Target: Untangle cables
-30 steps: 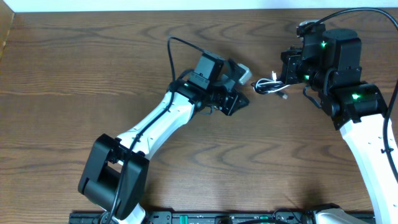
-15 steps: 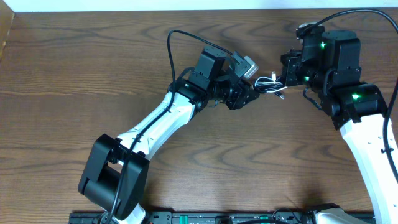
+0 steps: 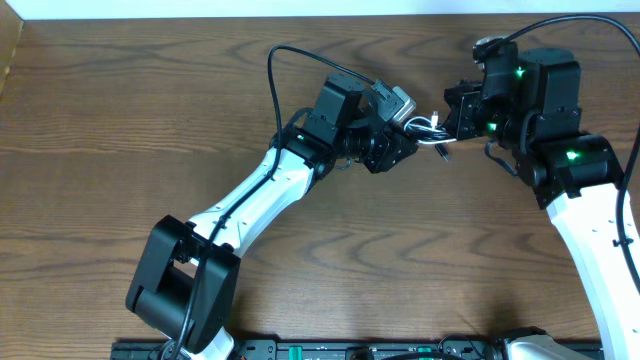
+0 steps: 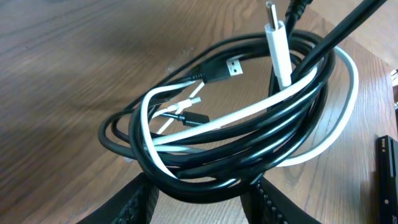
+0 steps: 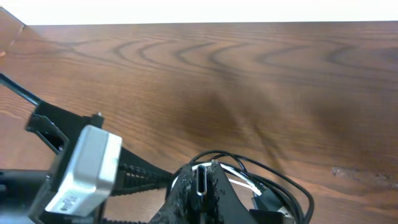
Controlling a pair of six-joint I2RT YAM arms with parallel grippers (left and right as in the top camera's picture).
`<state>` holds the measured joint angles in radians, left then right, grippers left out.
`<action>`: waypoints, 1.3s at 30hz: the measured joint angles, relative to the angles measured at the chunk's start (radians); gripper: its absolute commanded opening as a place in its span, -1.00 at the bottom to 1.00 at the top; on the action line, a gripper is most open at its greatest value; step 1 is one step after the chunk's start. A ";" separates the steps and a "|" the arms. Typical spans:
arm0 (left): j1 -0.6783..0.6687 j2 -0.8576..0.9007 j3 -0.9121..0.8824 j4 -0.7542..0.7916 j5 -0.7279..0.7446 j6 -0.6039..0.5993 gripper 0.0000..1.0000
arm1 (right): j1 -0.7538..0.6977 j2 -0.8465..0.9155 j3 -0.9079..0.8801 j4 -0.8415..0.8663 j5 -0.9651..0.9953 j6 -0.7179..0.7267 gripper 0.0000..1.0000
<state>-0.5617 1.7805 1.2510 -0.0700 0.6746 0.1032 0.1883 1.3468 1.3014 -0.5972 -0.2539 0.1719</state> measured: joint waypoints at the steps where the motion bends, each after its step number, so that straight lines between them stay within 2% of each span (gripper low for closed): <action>1: -0.003 0.000 0.000 0.000 0.000 0.000 -0.07 | 0.000 0.000 0.000 0.005 -0.005 0.001 -0.98; 12: -0.082 0.000 0.000 0.003 -0.045 0.025 -0.07 | 0.000 -0.008 0.000 -0.008 -0.052 0.012 -0.98; 20: -0.085 0.000 0.000 -0.004 -0.236 -0.011 -0.07 | 0.000 -0.008 0.000 -0.034 -0.053 0.019 -0.98; 26: -0.085 0.000 -0.002 0.104 -0.249 0.050 -0.09 | 0.000 -0.008 0.000 -0.033 -0.070 0.024 -0.98; 32: -0.085 0.000 -0.002 0.209 -0.219 0.060 -0.09 | -0.001 -0.008 0.000 -0.033 -0.087 0.030 -0.98; 37: -0.085 0.000 -0.002 0.212 -0.206 0.047 -0.71 | -0.001 -0.008 0.000 -0.034 -0.093 0.033 -0.98; 39: -0.085 0.000 -0.002 0.212 -0.203 0.042 -0.79 | -0.001 -0.008 0.000 -0.035 -0.098 0.034 -0.98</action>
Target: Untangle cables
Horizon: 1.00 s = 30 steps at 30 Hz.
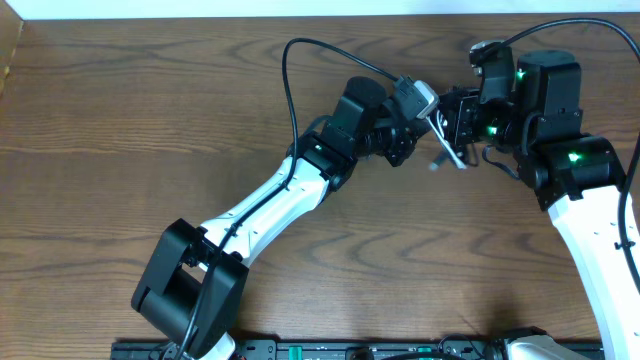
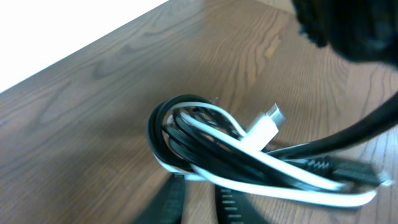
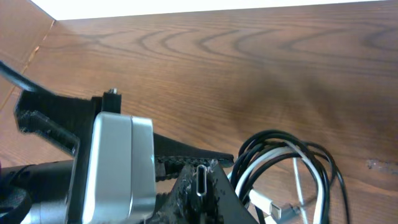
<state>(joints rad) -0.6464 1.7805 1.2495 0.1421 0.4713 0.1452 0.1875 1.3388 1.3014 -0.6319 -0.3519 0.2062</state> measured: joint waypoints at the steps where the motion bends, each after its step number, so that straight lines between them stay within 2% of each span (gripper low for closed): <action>1: 0.000 0.000 0.000 0.000 0.001 -0.006 -0.85 | 0.000 0.000 0.000 0.000 -0.002 0.000 -0.98; 27: 0.000 0.000 0.000 -0.004 0.001 -0.041 -0.85 | -0.047 0.000 0.000 -0.053 -0.007 0.011 -0.98; 30: 0.000 0.000 0.000 -0.006 0.001 -0.043 -0.85 | -0.046 0.000 0.000 -0.070 0.029 0.013 -0.74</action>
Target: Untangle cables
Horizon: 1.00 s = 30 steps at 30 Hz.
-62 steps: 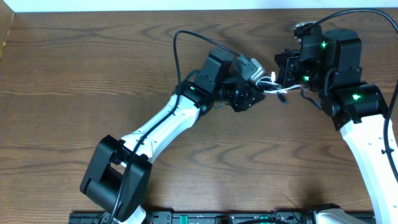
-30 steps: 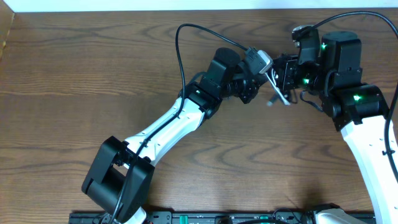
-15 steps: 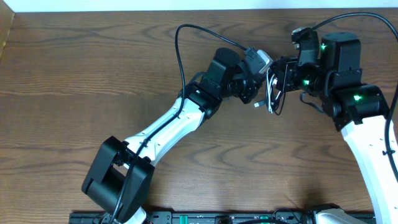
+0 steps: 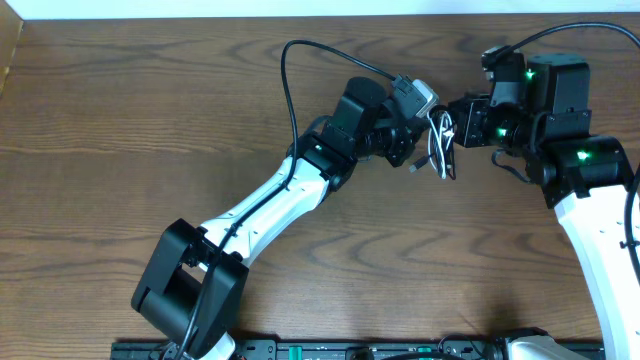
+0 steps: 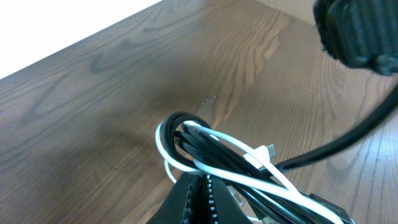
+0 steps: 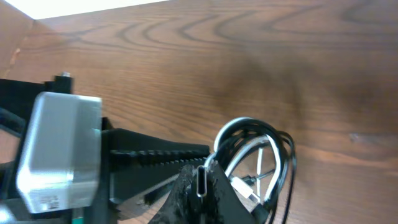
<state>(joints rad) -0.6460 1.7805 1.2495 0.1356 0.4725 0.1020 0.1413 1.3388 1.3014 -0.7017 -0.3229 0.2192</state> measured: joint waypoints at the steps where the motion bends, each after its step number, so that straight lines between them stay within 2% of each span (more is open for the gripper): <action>1: 0.001 0.000 0.000 0.000 0.000 -0.001 -0.85 | 0.000 0.000 0.000 -0.009 0.013 0.001 -0.24; 3: 0.004 0.000 0.000 0.000 0.000 -0.001 -0.85 | 0.000 0.000 0.000 -0.031 0.048 0.007 0.48; 4: 0.006 0.000 0.000 0.000 0.000 -0.001 -0.85 | 0.000 0.000 0.000 -0.040 0.068 0.008 0.66; 8: 0.033 0.000 0.000 -0.010 0.001 -0.017 -0.84 | -0.001 0.006 0.000 -0.081 0.143 0.006 0.74; 13: 0.082 0.000 0.000 -0.057 0.021 -0.027 -0.85 | -0.001 0.061 0.000 -0.106 0.187 0.010 0.98; 18: 0.118 0.000 0.000 -0.107 0.027 -0.027 -0.85 | 0.000 0.148 0.000 -0.143 0.198 0.010 0.96; 22: 0.157 0.000 0.000 -0.160 0.031 -0.027 -0.83 | 0.005 0.245 0.000 -0.124 0.203 0.007 0.82; 24: 0.179 0.000 0.000 -0.194 0.031 -0.027 -0.83 | 0.014 0.298 0.000 -0.098 0.206 0.000 0.56; 27: 0.210 0.000 0.000 -0.246 0.031 -0.028 -0.82 | 0.029 0.375 0.000 -0.065 0.208 -0.010 -0.09; 28: 0.218 0.000 0.000 -0.260 0.031 -0.027 -0.83 | 0.034 0.394 0.000 -0.056 0.208 -0.015 -0.08; 30: 0.226 0.000 0.000 -0.275 0.031 -0.028 -0.83 | 0.041 0.437 0.000 -0.043 0.208 -0.011 0.06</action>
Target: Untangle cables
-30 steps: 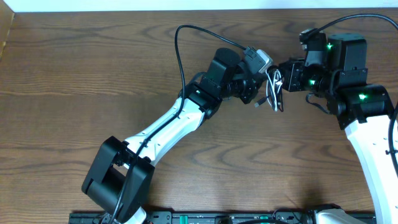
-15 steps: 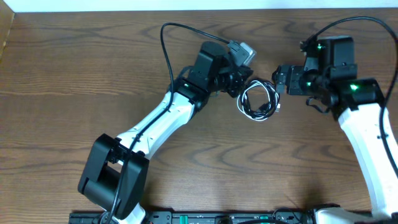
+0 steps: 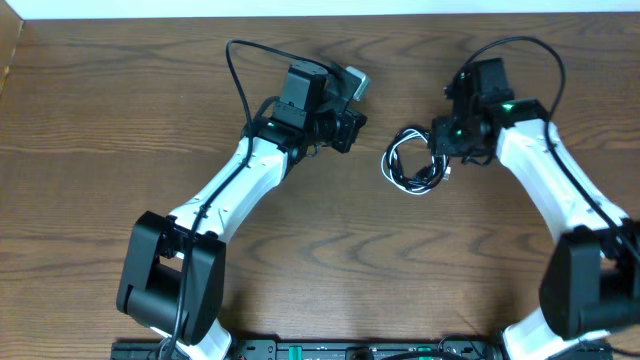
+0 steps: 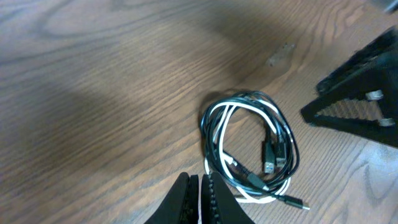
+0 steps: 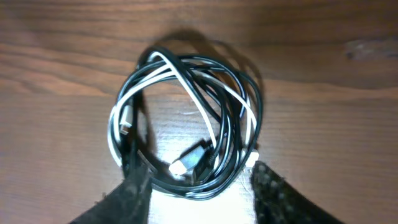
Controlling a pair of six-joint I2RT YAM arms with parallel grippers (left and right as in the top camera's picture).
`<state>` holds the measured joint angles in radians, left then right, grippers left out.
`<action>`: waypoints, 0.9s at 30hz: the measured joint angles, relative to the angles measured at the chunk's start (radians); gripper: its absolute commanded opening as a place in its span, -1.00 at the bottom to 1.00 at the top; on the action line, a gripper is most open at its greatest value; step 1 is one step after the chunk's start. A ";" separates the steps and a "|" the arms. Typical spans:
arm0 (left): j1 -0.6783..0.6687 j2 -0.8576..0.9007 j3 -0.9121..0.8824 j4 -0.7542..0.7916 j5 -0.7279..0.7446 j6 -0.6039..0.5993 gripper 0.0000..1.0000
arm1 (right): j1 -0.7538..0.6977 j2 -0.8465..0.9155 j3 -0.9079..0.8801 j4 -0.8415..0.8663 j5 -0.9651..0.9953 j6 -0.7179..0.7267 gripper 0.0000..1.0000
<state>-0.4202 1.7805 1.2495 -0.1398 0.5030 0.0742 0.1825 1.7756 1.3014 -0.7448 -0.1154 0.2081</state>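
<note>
The tangled cables [image 3: 414, 164] form one coil of black and white leads lying flat on the wooden table, with plug ends loose inside the loop. In the right wrist view the coil [image 5: 186, 118] lies just ahead of my right gripper [image 5: 202, 199], whose fingers [image 5: 134, 193] stand wide apart and hold nothing. Overhead, the right gripper [image 3: 442, 150] sits at the coil's right side. My left gripper [image 3: 350, 130] is off to the coil's left, apart from it. In the left wrist view the left gripper [image 4: 200, 196] is shut and empty, with the coil [image 4: 249, 146] ahead.
The brown wooden table [image 3: 120, 120] runs to a pale back edge. Each arm's own black cable arcs above it, one over the left wrist [image 3: 240, 60] and one over the right [image 3: 530, 45]. The right arm's black frame [image 4: 354, 93] shows beside the coil.
The coil, held between both grippers above the table, now lies flat on the wood. Both grippers have let go. The left has moved away to the left; the right stands open by the coil.
At first the coil hung between both grippers near the table's back middle, the left fingers loosely around it. Then both held it closer together, with the left closing tight on it. Now it rests on the table, free of both.
</note>
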 measured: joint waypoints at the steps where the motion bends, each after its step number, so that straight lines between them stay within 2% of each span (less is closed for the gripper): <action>1: 0.002 0.000 0.000 -0.008 0.000 0.000 -0.82 | 0.003 0.011 0.000 0.002 0.002 -0.003 0.07; 2: 0.002 0.000 0.000 -0.010 0.000 0.000 -0.82 | 0.004 0.026 0.000 0.005 0.001 -0.007 0.08; 4: 0.001 0.000 0.000 -0.014 0.000 0.000 -0.76 | 0.006 0.052 0.000 0.008 0.001 -0.011 0.25; 5: 0.000 0.000 0.000 -0.014 0.001 0.000 -0.74 | 0.007 0.065 0.000 0.010 0.003 -0.012 0.25; 7: 0.000 0.000 0.000 -0.017 0.008 -0.002 -0.74 | 0.007 0.087 0.000 0.015 0.015 -0.022 0.13; 12: 0.000 0.000 0.000 -0.044 0.015 -0.003 -0.74 | 0.007 0.111 0.000 0.035 0.047 -0.036 0.10; 15: 0.000 0.000 0.000 -0.060 0.015 -0.003 -0.74 | 0.007 0.113 0.000 0.040 0.064 -0.045 -0.05; 21: 0.000 0.000 0.000 -0.083 0.016 -0.003 -0.74 | 0.007 0.135 0.000 0.067 0.072 -0.060 -0.11; 27: 0.000 0.000 0.000 -0.091 0.017 -0.003 -0.73 | 0.007 0.170 0.000 0.095 0.072 -0.084 -0.07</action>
<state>-0.4206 1.7805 1.2495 -0.2310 0.5198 0.0715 0.1894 1.9457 1.3014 -0.6498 -0.0437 0.1242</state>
